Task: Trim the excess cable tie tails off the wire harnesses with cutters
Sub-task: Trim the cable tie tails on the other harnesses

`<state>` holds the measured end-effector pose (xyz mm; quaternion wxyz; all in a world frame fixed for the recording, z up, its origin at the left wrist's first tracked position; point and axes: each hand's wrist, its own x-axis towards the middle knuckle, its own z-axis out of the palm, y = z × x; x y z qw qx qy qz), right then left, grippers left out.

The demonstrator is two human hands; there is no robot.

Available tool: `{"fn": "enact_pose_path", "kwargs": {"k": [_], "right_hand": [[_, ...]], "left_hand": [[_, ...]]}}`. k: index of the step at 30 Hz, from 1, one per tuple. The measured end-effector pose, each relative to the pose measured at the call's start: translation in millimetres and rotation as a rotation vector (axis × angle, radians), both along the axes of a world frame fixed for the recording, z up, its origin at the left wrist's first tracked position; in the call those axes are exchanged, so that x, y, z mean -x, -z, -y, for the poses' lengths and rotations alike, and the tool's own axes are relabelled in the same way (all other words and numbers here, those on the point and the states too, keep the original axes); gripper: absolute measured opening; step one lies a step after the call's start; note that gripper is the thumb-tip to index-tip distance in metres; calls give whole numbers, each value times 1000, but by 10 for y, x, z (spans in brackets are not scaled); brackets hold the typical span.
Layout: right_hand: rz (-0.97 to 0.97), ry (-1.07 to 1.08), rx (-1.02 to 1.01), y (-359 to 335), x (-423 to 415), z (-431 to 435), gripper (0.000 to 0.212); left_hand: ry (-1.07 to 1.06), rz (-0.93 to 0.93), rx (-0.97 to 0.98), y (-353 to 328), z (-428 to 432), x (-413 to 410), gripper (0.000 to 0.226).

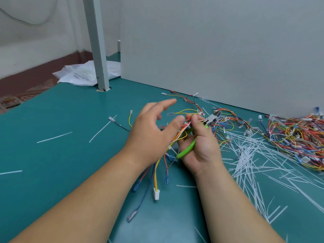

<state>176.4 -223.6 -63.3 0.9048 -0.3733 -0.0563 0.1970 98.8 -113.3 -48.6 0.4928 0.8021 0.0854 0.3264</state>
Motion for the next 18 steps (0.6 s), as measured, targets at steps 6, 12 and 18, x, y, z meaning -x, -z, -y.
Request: {"fn": "enact_pose_path", "kwargs": {"k": [6, 12, 18], "right_hand": [[131, 4, 202, 33, 110, -51, 14], [205, 21, 262, 0, 156, -56, 15], [238, 53, 298, -6, 173, -71, 5]], "left_hand": [[16, -120, 203, 77, 8, -89, 8], [78, -192, 316, 55, -21, -78, 20], [148, -199, 453, 35, 8, -73, 20]]}}
